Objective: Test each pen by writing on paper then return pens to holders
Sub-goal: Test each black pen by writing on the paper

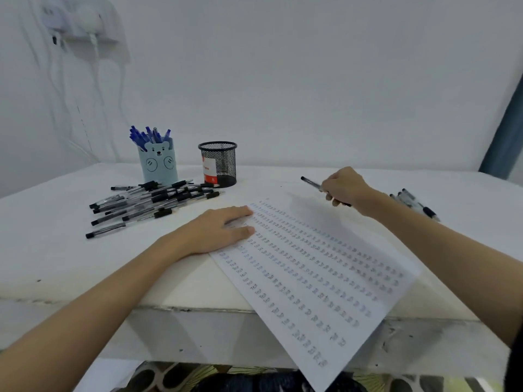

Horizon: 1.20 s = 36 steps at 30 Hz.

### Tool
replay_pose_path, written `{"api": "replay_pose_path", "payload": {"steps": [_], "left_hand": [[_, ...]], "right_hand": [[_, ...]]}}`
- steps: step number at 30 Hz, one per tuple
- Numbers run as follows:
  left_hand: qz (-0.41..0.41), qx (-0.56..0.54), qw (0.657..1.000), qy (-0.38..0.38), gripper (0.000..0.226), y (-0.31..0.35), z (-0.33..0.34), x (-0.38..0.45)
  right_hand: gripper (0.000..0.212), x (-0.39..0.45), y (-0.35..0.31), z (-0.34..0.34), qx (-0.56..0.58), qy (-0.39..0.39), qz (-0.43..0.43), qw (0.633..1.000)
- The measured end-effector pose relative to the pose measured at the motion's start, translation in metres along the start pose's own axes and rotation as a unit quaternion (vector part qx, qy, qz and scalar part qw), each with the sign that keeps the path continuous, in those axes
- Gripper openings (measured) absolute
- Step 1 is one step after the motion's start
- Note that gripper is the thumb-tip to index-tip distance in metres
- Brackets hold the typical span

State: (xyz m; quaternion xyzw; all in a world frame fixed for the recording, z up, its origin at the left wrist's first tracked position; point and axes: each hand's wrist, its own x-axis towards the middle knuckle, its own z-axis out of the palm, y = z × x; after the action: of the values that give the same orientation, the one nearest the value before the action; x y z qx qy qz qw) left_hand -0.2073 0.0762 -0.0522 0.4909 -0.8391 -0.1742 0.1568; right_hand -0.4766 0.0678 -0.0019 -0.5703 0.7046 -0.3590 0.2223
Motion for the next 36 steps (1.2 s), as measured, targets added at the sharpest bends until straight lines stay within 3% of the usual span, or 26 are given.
{"api": "replay_pose_path", "payload": {"steps": [8, 14, 19, 24, 29, 36], "left_hand": [[0.024, -0.002, 1.000, 0.013, 0.058, 0.006, 0.006, 0.001], [0.014, 0.002, 1.000, 0.012, 0.052, 0.003, 0.000, -0.002], [0.004, -0.010, 0.999, 0.031, 0.063, -0.004, -0.012, -0.021], [-0.016, -0.005, 0.995, 0.103, 0.053, -0.024, -0.032, -0.054], [-0.048, -0.007, 0.988, 0.145, 0.043, -0.058, -0.053, -0.097], [-0.079, -0.009, 0.989, 0.125, 0.039, -0.086, -0.055, -0.131]], "right_hand": [[0.023, 0.000, 0.046, -0.028, -0.230, 0.090, -0.050, 0.968], [0.019, 0.004, 0.062, -0.038, -0.281, 0.102, -0.051, 0.953], [0.010, 0.007, 0.033, -0.027, -0.276, 0.111, -0.107, 0.949], [0.013, 0.005, -0.046, 0.026, -0.213, 0.014, -0.244, 0.946], [0.021, -0.015, -0.116, 0.106, -0.179, -0.100, -0.348, 0.915], [0.029, -0.037, -0.149, 0.193, -0.191, -0.186, -0.422, 0.867]]}}
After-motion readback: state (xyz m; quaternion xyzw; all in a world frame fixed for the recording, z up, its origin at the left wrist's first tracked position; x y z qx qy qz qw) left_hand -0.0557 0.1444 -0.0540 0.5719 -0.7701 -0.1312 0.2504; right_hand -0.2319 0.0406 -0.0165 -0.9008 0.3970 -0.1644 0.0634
